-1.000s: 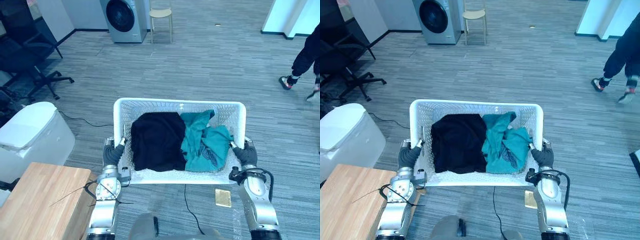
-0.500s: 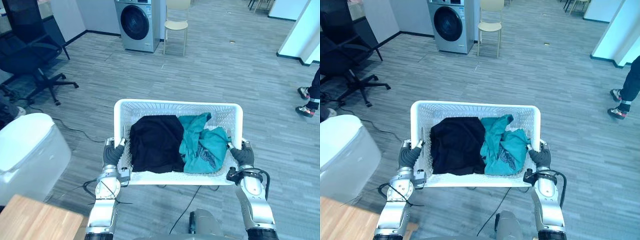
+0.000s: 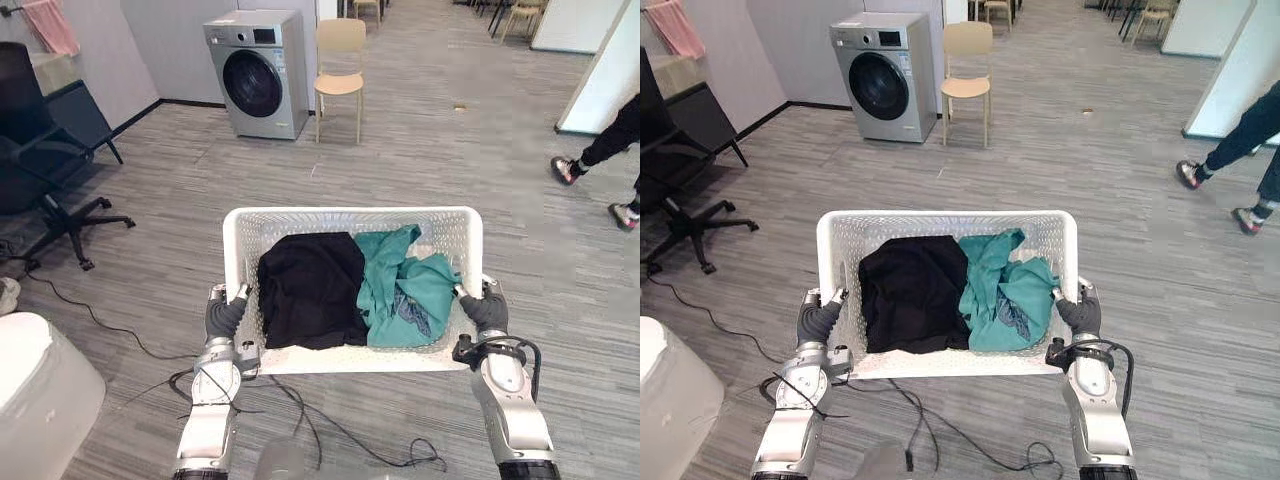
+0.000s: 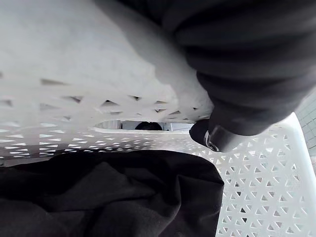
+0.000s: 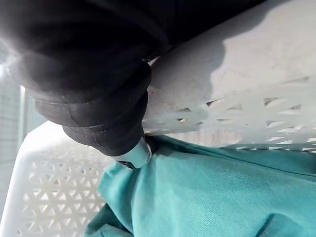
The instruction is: Pick up the laundry basket with both hands and put the clothes into the washing machine.
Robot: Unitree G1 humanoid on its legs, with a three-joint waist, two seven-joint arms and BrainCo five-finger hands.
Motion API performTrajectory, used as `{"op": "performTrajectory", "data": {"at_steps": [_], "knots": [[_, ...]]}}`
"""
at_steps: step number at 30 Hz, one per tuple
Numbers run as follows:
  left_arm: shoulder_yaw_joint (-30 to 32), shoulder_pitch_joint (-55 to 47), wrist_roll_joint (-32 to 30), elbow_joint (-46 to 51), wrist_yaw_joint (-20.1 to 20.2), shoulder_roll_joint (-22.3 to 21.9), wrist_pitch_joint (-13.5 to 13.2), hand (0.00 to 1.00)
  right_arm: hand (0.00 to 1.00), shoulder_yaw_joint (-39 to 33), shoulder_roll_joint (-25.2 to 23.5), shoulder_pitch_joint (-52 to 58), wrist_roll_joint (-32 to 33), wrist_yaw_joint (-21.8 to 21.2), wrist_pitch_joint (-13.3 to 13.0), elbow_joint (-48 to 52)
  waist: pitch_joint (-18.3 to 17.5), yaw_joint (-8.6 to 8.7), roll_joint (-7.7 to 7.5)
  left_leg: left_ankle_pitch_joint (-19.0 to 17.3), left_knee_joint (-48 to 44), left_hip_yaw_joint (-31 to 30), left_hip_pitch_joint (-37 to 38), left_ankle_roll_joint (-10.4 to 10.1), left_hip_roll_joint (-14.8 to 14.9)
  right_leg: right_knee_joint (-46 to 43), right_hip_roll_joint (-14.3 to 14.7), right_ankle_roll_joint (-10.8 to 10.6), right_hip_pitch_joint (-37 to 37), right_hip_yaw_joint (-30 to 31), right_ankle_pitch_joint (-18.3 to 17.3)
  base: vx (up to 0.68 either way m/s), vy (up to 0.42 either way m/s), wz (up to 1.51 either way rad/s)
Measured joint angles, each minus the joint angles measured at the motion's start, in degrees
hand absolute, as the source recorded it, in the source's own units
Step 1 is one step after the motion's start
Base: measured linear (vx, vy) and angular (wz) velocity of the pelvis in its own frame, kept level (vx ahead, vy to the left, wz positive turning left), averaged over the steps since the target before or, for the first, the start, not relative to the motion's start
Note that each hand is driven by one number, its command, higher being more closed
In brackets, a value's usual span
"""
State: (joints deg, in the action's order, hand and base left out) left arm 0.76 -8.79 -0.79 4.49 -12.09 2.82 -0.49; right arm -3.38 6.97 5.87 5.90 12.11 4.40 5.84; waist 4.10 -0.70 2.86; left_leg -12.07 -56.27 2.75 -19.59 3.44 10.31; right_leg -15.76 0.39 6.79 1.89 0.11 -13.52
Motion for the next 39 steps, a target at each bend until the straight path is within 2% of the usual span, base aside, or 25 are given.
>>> {"op": "performTrajectory", "data": {"at_steps": [2, 4, 5, 6, 7, 8, 10, 11, 13, 15, 16, 19, 21, 22, 23, 25, 28, 29, 31, 33, 34, 36, 37, 38, 39], "knots": [[-0.1, 0.0, 0.0, -0.1, 0.9, -1.1, 0.2, 1.00, 1.00, -0.3, 1.3, -0.1, 0.1, 0.0, 0.0, -0.3, 0.0, -0.02, 0.93, -0.2, 17.9, 3.0, -0.7, -2.8, -3.7, 0.2, -3.2, -3.3, 1.8, -0.3, -4.8, 0.47, 0.308, 0.09], [-0.4, 0.1, 0.0, -0.2, 1.1, -1.8, 0.2, 1.00, 1.00, -1.2, 1.6, -0.8, 0.1, 0.0, 0.0, -1.1, 1.0, -0.05, 2.21, 6.0, 30.9, 4.0, -1.0, -5.7, -6.7, 1.6, -5.4, -6.0, 5.3, -0.7, -8.0, 0.43, 0.277, 0.10], [-0.5, -0.1, -0.2, -0.5, 1.0, -1.5, 0.4, 1.00, 1.00, -1.1, 1.0, -1.6, 0.0, -0.4, 0.1, -3.3, 0.0, -0.41, 0.87, 6.4, 30.6, 5.3, -0.4, -4.9, -9.4, 3.6, -7.9, -5.5, 7.4, 0.7, -8.7, 0.55, 0.274, 0.45], [-0.3, 1.1, -0.5, -0.3, 0.9, -2.1, 0.9, 1.00, 1.00, -1.2, 1.8, -2.9, -0.1, -0.5, 0.1, -3.8, -0.1, 1.27, 1.41, 5.1, 23.3, 6.2, -3.2, -4.1, -9.4, 4.7, -8.3, -7.0, 8.8, 1.7, -4.2, 0.67, 0.342, 0.49], [-0.1, 1.2, -0.6, -0.3, 0.9, -2.2, 1.1, 1.00, 1.00, -1.2, 1.7, -3.3, -0.1, -0.5, 0.1, -4.3, -0.1, 1.34, 1.51, 5.1, 21.0, 6.9, -4.2, -4.1, -9.0, 4.4, -8.4, -7.8, 8.9, 1.8, -3.6, 0.56, 0.316, 0.38], [0.0, 0.9, -1.1, -0.4, 0.8, -1.8, 1.6, 1.00, 1.00, -1.2, 1.0, -4.6, -0.6, -0.8, 0.4, -6.2, 0.1, -0.33, 1.04, 3.7, 12.6, 9.3, -7.5, -3.3, -8.3, 1.4, -8.7, -9.1, 9.6, 3.5, -2.7, 0.52, 0.329, -0.15], [-0.1, 0.3, -1.4, -0.5, 0.7, -1.1, 1.7, 1.00, 1.00, -1.2, 0.0, -3.9, -2.1, -1.1, 0.5, -6.6, -0.8, -1.57, -0.65, -1.9, 21.4, 8.9, -1.4, -1.7, -10.6, -15.4, -9.9, -17.2, 5.1, 4.8, -3.8, 0.48, 0.297, -0.11], [-0.1, 0.8, -1.4, -0.7, 0.6, 0.2, 2.1, 1.00, 1.00, -1.3, -1.4, -3.7, -2.7, -1.0, 0.5, -7.1, -0.8, -1.09, -3.63, -2.6, 22.8, 9.5, 1.6, -1.2, -14.0, -32.9, -11.7, -22.5, -1.3, 9.2, -0.7, 0.39, 0.184, 0.25], [-0.4, 0.6, -1.5, -1.1, 0.8, 0.5, 3.1, 1.00, 1.00, -1.4, -2.0, -3.0, -4.4, -1.0, 0.5, -8.4, -0.3, 0.13, -3.43, -3.2, 26.2, 8.8, 9.3, -0.9, -16.8, -54.4, -11.4, -22.0, -9.5, 10.5, 3.1, 0.57, 0.210, 0.45], [-0.7, 0.6, -1.6, -1.2, 0.9, 0.8, 3.4, 1.00, 1.00, -1.4, -2.1, -2.9, -4.5, -1.0, 0.5, -9.1, 0.3, 0.15, -2.18, -3.2, 29.6, 7.8, 14.6, -0.8, -16.8, -56.3, -11.4, -21.1, -11.2, 8.2, 2.7, 0.46, 0.155, 0.18], [-0.7, 0.6, -1.6, -1.2, 0.8, 1.1, 3.5, 1.00, 1.00, -1.3, -2.4, -2.7, -4.5, -0.9, 0.5, -9.1, 0.3, 0.36, -1.40, -3.2, 33.0, 6.5, 19.1, -0.8, -16.6, -54.8, -11.4, -19.0, -12.8, 5.5, 1.6, 0.58, 0.139, 0.19], [-0.7, 1.0, -1.6, -0.7, 0.5, 2.2, 3.3, 1.00, 1.00, -1.2, -3.3, -2.7, -4.6, -0.7, -0.2, -8.9, -0.2, 1.22, -2.06, -3.2, 38.0, 5.0, 25.1, -0.9, -16.4, -44.1, -11.3, -13.8, -17.2, 0.7, -1.7, 0.45, 0.046, 0.27], [-0.5, 0.9, -1.4, -0.4, 0.3, 2.2, 3.1, 1.00, 1.00, -1.2, -3.3, -3.2, -4.5, -0.6, -0.6, -9.0, -0.2, 1.21, -1.96, -4.7, 40.6, 5.1, 28.1, -3.5, -15.2, -27.6, -8.9, -11.2, -21.2, -2.9, -2.1, 0.44, -0.059, 0.01], [-0.3, 0.9, -1.4, -0.3, 0.3, 2.2, 3.1, 1.00, 1.00, -1.0, -3.4, -3.2, -4.5, -0.6, -0.6, -9.0, -0.2, 1.16, -1.93, -5.3, 40.6, 5.2, 28.7, -4.4, -14.9, -21.5, -7.5, -9.8, -21.4, -3.3, -0.4, 0.49, -0.094, -0.17], [-0.3, 0.8, -1.4, -0.1, -0.1, 3.1, 3.1, 1.00, 1.00, -0.7, -3.9, -3.0, -4.5, -0.6, -0.6, -9.0, -0.4, 1.26, -3.15, -6.2, 40.1, 5.3, 29.9, -4.8, -15.3, -8.3, -5.0, -6.6, -20.0, -3.1, 10.9, 0.50, -0.094, -0.20], [-0.5, 0.8, -1.5, -1.1, -0.5, 0.9, 3.2, 1.00, 1.00, -0.6, -2.2, -2.9, -4.3, -0.3, -0.6, -9.5, -0.9, 1.43, -0.37, -7.7, 35.3, 4.7, 29.4, -3.8, -12.9, -4.4, -2.3, -5.4, -17.6, -3.4, 15.1, 0.43, -0.044, -0.23], [-2.2, 1.4, -1.6, -1.2, -0.4, 0.6, 2.9, 1.00, 1.00, -1.5, -1.8, -1.8, -4.3, 0.8, -1.1, -9.1, -0.6, 1.79, -1.26, -8.8, 29.2, 4.9, 25.4, -2.9, -7.5, 1.8, -2.2, -5.4, -12.4, -4.0, 15.2, 0.35, -0.106, 0.08], [-2.2, 1.4, -1.6, -1.1, -0.5, 0.5, 2.7, 1.00, 1.00, -1.4, -1.8, -1.2, -4.2, 1.3, -1.5, -8.4, -0.4, 1.62, -1.08, -6.9, 28.4, 5.1, 23.7, -2.5, -4.4, 1.3, -1.4, -5.3, -11.5, -4.3, 14.0, 0.20, -0.067, -0.06], [-1.1, 0.9, -1.5, -1.2, -0.7, -0.4, 2.6, 1.00, 1.00, -0.7, -1.8, -0.6, -4.2, 1.3, -1.5, -6.7, 0.5, 1.14, 0.05, -3.3, 16.0, 3.9, 19.9, -2.5, -2.8, -0.5, -0.5, -6.1, -9.6, -4.3, 11.0, 0.20, 0.005, -0.25], [-0.6, 0.7, -1.5, -1.1, -0.5, -0.3, 2.5, 1.00, 1.00, -0.4, -2.1, -0.2, -3.6, 1.3, -1.5, -6.6, 1.2, 0.82, -0.96, 3.1, 8.6, 4.5, 17.7, -2.2, -3.2, 0.8, -2.3, -5.9, -6.5, -2.4, 9.6, 0.19, 0.143, -0.14], [-0.7, 0.8, -1.5, -1.1, -0.5, -0.2, 2.3, 1.00, 1.00, -0.6, -2.0, -0.2, -3.5, 1.4, -1.7, -6.5, 0.9, 0.37, -1.48, -2.4, 9.8, 5.8, 16.5, -1.7, -3.2, 2.2, -3.3, -6.3, -5.8, -1.6, 9.3, 0.14, 0.141, -0.05], [-1.3, 1.3, -1.5, -0.5, -0.4, -0.3, 1.9, 1.00, 1.00, -1.4, -1.9, -1.0, -3.2, 1.4, -1.9, -6.6, 0.6, 0.41, -1.02, -6.4, 19.0, 5.8, 14.6, -1.8, -3.5, 3.5, -4.4, -6.7, -6.2, -1.5, 9.6, 0.09, 0.165, 0.02], [-1.5, 1.3, -1.5, -0.3, -0.4, -0.4, 1.3, 1.00, 1.00, -1.6, -1.6, -1.2, -3.1, 1.4, -2.1, -6.6, 0.0, 0.31, 0.44, -3.9, 32.1, 5.3, 14.2, -3.7, -3.1, 3.6, -4.9, -8.9, -7.1, -1.7, 10.1, 0.08, 0.204, -0.08], [-1.5, 1.3, -1.5, -0.5, -0.4, -0.4, 1.3, 1.00, 1.00, -1.6, -1.6, -1.2, -3.1, 1.4, -2.3, -7.0, 0.1, 0.25, 0.81, -1.0, 34.7, 5.4, 14.1, -6.3, -2.7, 3.5, -4.8, -9.8, -7.2, -1.3, 10.1, 0.10, 0.200, -0.22], [-1.4, 0.9, -1.5, -0.8, -0.5, 0.0, 1.5, 1.00, 1.00, -1.4, -2.3, -0.9, -3.1, 1.3, -2.2, -7.5, -0.3, -0.02, -0.01, -0.2, 36.5, 6.0, 15.3, -5.5, -4.6, 4.5, -5.8, -11.2, -7.1, -0.5, 10.8, 0.14, 0.196, 0.00]]}}
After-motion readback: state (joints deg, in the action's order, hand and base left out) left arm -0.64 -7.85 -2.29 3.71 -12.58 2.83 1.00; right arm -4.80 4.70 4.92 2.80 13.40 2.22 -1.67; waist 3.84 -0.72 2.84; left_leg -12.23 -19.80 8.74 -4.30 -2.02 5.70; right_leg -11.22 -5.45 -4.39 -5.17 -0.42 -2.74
